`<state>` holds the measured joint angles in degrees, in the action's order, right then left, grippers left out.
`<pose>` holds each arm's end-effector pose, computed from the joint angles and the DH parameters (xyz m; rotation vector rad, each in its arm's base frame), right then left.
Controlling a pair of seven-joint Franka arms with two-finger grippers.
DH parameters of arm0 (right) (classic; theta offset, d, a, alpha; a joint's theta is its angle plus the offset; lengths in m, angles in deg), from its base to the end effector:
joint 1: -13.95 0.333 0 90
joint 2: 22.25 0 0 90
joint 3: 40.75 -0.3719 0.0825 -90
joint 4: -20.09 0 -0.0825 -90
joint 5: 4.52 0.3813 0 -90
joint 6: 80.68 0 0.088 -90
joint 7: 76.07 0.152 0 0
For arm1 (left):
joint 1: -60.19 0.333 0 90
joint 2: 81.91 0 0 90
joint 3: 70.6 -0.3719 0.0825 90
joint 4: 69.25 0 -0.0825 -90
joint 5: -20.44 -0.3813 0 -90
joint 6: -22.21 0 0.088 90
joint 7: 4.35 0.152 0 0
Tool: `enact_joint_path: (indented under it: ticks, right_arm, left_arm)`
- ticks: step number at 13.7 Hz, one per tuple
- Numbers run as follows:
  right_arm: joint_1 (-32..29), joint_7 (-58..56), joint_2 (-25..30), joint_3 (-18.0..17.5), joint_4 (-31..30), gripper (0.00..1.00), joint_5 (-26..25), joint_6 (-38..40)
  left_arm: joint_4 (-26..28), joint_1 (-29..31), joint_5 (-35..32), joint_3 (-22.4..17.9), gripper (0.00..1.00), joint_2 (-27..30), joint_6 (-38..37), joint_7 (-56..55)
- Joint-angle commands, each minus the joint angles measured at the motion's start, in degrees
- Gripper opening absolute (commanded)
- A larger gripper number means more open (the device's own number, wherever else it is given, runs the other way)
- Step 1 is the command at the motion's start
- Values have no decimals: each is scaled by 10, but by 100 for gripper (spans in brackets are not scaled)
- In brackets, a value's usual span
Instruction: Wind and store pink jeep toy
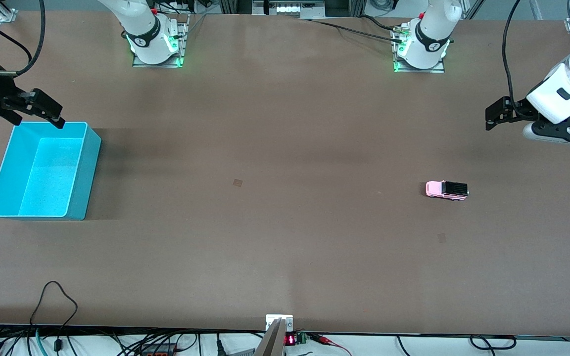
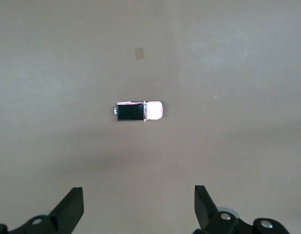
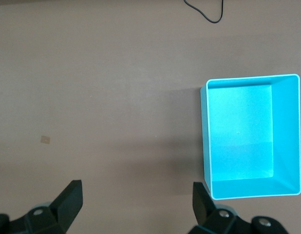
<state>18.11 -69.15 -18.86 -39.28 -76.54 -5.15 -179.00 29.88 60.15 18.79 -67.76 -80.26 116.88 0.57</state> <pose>0.5463 0.0237 0.6263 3.1344 -0.1141 0.1399 0.5405 -0.0234 0.5832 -3.1039 0.2163 0.0772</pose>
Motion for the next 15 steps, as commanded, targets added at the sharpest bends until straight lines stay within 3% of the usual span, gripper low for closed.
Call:
enact_joint_path:
  ticks: [1,9,15]
  right_arm:
    - [-3,-6,11,-3,-9,100,1,0]
    - [-2,-6,13,-3,-9,100,1,-1]
    - [-3,-6,13,-3,-9,100,1,-3]
  left_arm:
    - [-3,1,-10,2,100,-1,-7,4]
    - [-6,-1,-10,3,100,-2,-13,-2]
    - [-14,-7,-1,3,100,-9,-60,4]
